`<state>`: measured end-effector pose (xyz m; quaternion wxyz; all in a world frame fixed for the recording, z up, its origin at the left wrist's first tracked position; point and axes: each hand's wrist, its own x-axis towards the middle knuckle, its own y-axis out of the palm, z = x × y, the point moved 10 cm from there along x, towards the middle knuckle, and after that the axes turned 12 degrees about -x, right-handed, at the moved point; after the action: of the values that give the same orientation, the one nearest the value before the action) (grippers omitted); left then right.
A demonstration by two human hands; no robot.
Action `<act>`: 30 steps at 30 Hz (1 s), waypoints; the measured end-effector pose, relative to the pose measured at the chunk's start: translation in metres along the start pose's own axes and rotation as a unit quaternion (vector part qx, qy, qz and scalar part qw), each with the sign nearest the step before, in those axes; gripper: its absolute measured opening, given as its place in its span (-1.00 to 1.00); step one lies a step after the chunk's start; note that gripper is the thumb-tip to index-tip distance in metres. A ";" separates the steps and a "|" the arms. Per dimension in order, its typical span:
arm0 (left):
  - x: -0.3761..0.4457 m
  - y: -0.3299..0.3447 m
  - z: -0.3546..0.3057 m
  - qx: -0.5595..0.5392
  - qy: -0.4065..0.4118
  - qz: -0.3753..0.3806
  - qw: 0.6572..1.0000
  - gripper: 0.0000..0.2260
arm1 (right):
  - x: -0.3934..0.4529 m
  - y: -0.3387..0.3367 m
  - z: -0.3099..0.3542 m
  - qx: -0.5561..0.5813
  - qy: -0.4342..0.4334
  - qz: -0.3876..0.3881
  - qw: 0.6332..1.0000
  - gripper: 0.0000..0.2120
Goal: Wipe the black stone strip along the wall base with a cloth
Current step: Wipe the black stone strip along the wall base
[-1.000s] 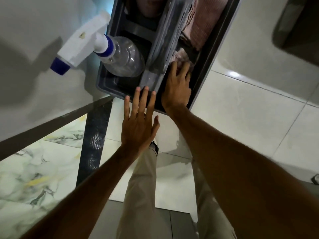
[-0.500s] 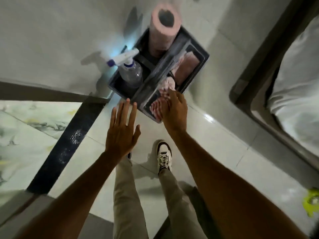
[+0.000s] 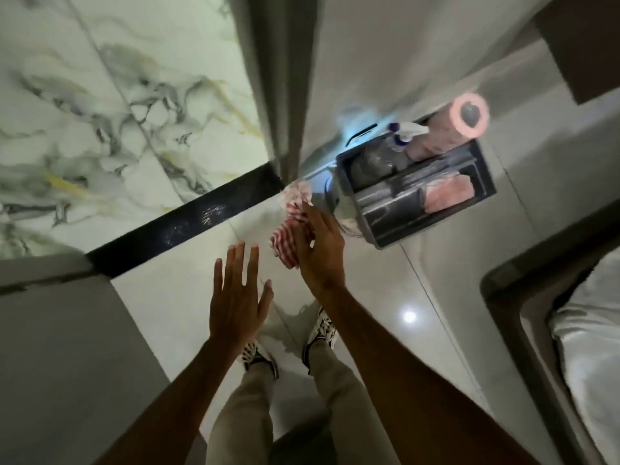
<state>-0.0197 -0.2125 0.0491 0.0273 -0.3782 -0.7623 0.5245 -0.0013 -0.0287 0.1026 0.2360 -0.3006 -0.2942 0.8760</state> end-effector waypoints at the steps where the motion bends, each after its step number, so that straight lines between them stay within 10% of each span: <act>1: -0.011 -0.002 0.020 -0.005 -0.018 0.000 1.000 -0.35 | -0.003 0.019 0.012 -0.014 -0.016 0.011 1.000 -0.59; 12: -0.038 0.051 0.225 -0.036 -0.093 -0.017 0.995 -0.34 | 0.054 0.227 0.034 -0.160 -0.064 0.047 0.984 -0.68; 30: 0.212 0.404 0.436 0.015 0.025 -0.012 0.999 -0.29 | 0.333 0.490 -0.207 -0.348 -0.063 -0.146 0.924 -0.53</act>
<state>-0.1407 -0.3577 -0.5535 0.0587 -0.3817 -0.7578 0.5259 -0.2153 -0.1052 -0.4821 0.2223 -0.2617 -0.6355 0.6915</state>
